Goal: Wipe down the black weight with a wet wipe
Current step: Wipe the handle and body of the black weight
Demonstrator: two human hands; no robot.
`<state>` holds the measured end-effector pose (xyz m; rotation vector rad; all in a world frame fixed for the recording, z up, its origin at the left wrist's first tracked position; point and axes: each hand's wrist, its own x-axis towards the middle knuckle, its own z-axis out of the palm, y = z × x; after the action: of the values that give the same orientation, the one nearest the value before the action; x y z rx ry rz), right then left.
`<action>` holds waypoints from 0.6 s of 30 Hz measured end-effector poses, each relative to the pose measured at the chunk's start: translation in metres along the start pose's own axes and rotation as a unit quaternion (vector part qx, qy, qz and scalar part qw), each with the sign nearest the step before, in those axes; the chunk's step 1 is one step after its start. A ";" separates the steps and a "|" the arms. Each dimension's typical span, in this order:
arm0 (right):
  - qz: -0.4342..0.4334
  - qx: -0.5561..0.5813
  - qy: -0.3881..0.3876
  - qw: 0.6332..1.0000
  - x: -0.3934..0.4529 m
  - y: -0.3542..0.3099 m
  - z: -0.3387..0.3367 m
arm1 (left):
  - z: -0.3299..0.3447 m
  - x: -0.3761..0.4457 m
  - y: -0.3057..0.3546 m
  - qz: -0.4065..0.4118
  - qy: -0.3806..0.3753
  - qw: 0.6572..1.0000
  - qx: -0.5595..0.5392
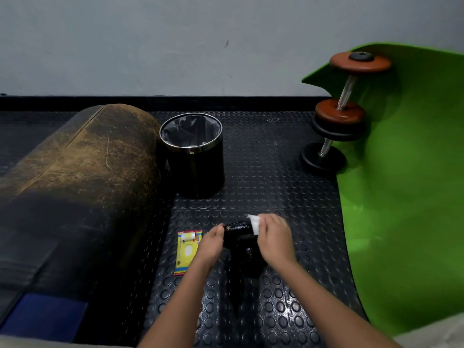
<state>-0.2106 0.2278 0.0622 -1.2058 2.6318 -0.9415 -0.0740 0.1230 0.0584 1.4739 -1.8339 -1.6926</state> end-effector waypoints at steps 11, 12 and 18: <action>0.061 0.152 0.027 0.986 -0.008 0.021 -0.006 | -0.002 0.002 -0.001 -0.037 -0.034 0.996 -0.069; 0.098 0.162 0.022 0.982 -0.005 0.017 -0.005 | -0.002 0.001 -0.001 -0.039 -0.037 0.996 -0.068; -0.052 0.010 -0.013 0.999 -0.012 -0.006 0.003 | 0.001 0.001 0.000 -0.005 -0.010 1.000 -0.028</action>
<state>-0.1977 0.2318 0.0616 -1.3516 2.5549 -0.9582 -0.0754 0.1229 0.0579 1.4517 -1.7777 -1.7553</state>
